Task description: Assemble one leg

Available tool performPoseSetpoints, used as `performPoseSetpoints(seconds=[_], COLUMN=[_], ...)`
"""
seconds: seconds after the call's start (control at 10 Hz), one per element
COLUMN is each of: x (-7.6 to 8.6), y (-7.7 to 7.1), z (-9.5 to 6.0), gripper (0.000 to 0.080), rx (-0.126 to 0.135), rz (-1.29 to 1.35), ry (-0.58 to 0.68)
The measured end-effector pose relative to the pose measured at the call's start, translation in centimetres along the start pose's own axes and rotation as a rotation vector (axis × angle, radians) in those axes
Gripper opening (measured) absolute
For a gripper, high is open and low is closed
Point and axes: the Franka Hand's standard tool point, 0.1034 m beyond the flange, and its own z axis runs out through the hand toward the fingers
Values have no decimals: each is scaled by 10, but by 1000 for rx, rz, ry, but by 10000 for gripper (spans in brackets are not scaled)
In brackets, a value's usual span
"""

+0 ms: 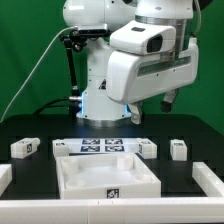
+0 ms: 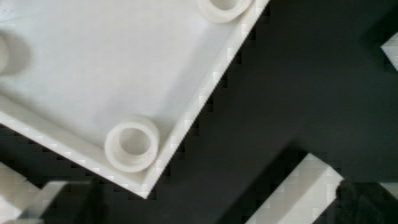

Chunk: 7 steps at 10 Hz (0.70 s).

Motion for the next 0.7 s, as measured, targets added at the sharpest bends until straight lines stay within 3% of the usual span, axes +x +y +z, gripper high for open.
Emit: performPoseSetpoints(seconds=[0.3,0.5,0.7], x=[-20,-35,-38], y=[6,22,28], z=[19,33,38], gripper=[650,650,650], rx=[-21,-36,-44], rz=[-253,-444,-477], ry=[35,64,63])
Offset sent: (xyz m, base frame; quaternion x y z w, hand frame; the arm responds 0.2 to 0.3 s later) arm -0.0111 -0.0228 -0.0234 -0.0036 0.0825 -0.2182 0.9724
